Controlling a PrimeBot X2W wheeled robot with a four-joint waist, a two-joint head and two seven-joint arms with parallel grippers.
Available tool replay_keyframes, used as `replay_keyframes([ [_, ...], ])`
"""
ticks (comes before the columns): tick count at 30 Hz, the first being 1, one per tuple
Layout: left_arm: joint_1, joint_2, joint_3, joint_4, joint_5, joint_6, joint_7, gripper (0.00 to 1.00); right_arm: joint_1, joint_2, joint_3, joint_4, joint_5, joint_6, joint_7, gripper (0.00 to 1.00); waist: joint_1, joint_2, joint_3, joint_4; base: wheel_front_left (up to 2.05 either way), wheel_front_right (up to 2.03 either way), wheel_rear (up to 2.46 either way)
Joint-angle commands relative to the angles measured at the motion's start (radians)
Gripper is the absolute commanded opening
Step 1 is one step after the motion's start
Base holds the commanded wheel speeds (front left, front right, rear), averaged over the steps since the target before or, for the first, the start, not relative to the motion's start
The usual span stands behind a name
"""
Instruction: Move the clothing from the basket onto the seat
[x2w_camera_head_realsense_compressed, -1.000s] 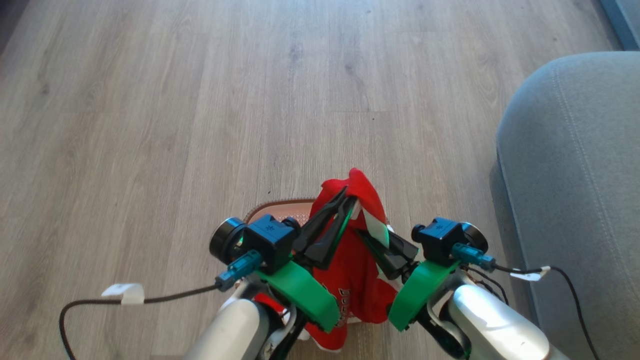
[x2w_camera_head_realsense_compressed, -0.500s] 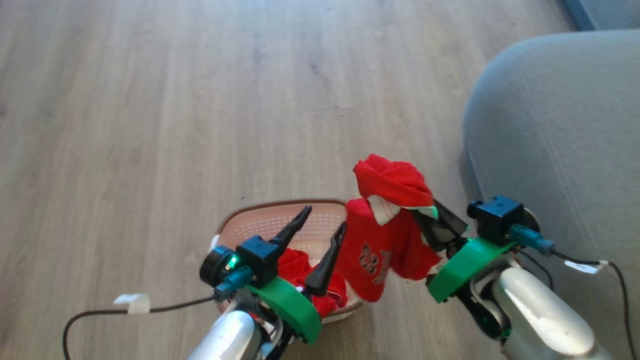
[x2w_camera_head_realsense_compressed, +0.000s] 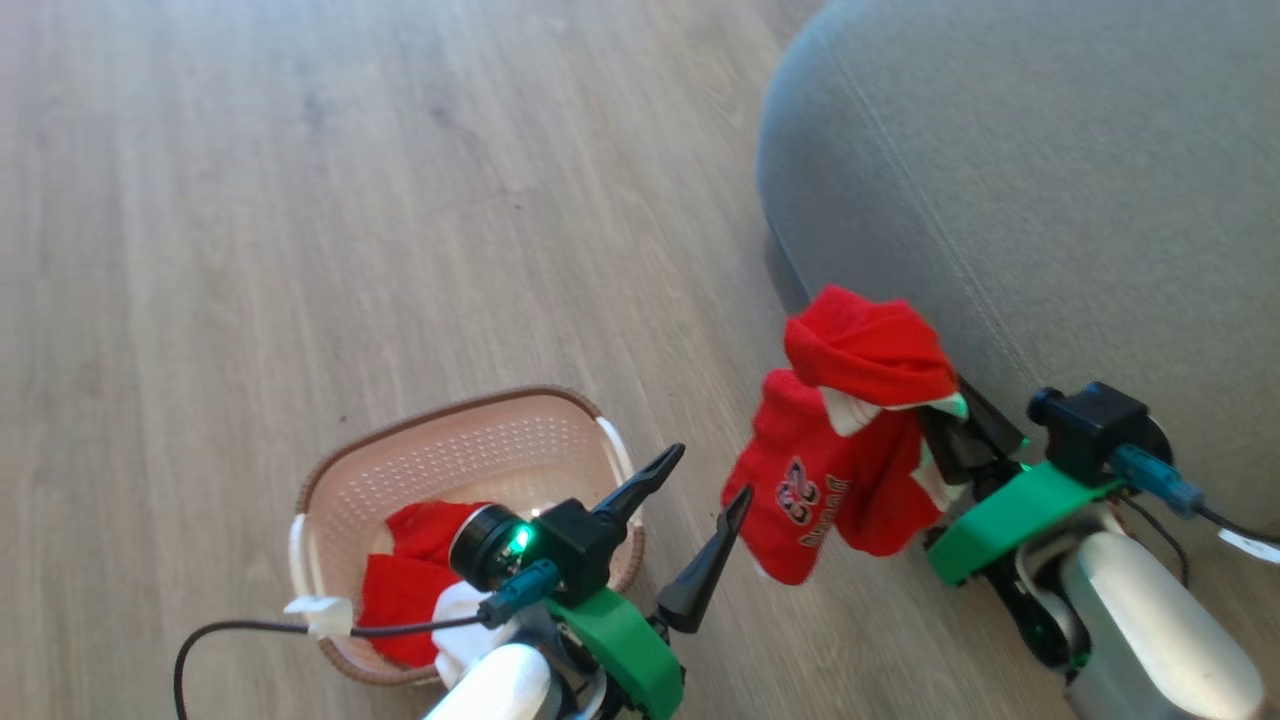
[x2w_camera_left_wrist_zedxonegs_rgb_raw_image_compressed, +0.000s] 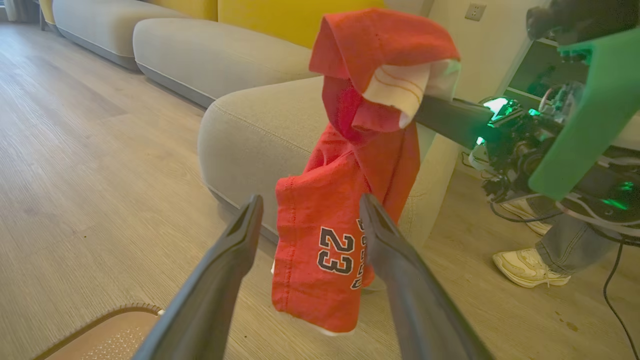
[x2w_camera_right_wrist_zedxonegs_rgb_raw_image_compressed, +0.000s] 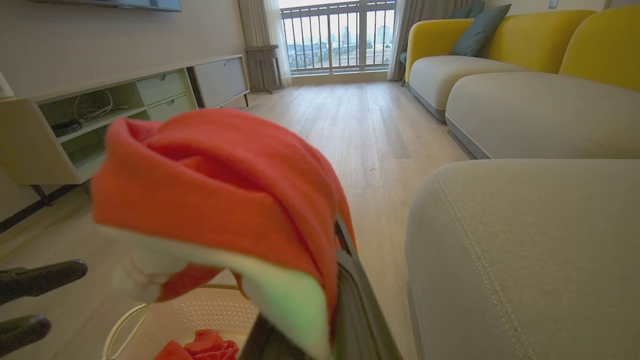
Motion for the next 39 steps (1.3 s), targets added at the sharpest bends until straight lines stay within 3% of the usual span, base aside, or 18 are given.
replay_keyframes([
  [1, -0.052, -0.006, 0.023, -0.036, -0.008, 0.006, -0.012, 1.0, -0.003, -0.012, -0.009, -0.04, -0.012, 0.007, -0.009, 0.0, 0.0, 0.0, 0.022, -0.026, 0.0, 0.0, 0.0],
  [13, -0.087, -0.006, 0.017, -0.026, 0.007, 0.009, -0.012, 1.0, -0.013, 0.018, -0.093, -0.083, -0.038, 0.007, -0.009, 0.0, 0.0, 0.0, 0.117, -0.033, 0.0, 0.0, 0.0],
  [19, -0.182, 0.003, 0.05, -0.024, 0.079, -0.001, -0.013, 1.0, -0.124, 0.052, -0.194, -0.107, -0.031, 0.007, -0.009, 0.0, 0.0, 0.0, 0.3, -0.022, 0.0, 0.0, 0.0],
  [27, -0.292, 0.047, 0.11, -0.035, 0.133, -0.018, -0.013, 1.0, -0.421, 0.077, -0.351, -0.072, 0.021, 0.007, -0.009, 0.0, 0.0, 0.0, 0.517, -0.003, 0.0, 0.0, 0.0],
  [34, -0.305, 0.061, 0.171, -0.048, 0.131, -0.016, -0.013, 1.0, -0.816, -0.087, -0.538, 0.105, 0.027, 0.007, 0.064, 0.0, 0.0, 0.0, 0.607, 0.041, 0.0, 0.0, 0.0],
  [39, -0.265, 0.056, 0.192, -0.061, 0.125, -0.02, -0.013, 1.0, -1.068, -0.231, -0.738, 0.219, -0.061, 0.007, 0.163, 0.0, 0.0, 0.0, 0.626, 0.089, 0.0, 0.0, 0.0],
])
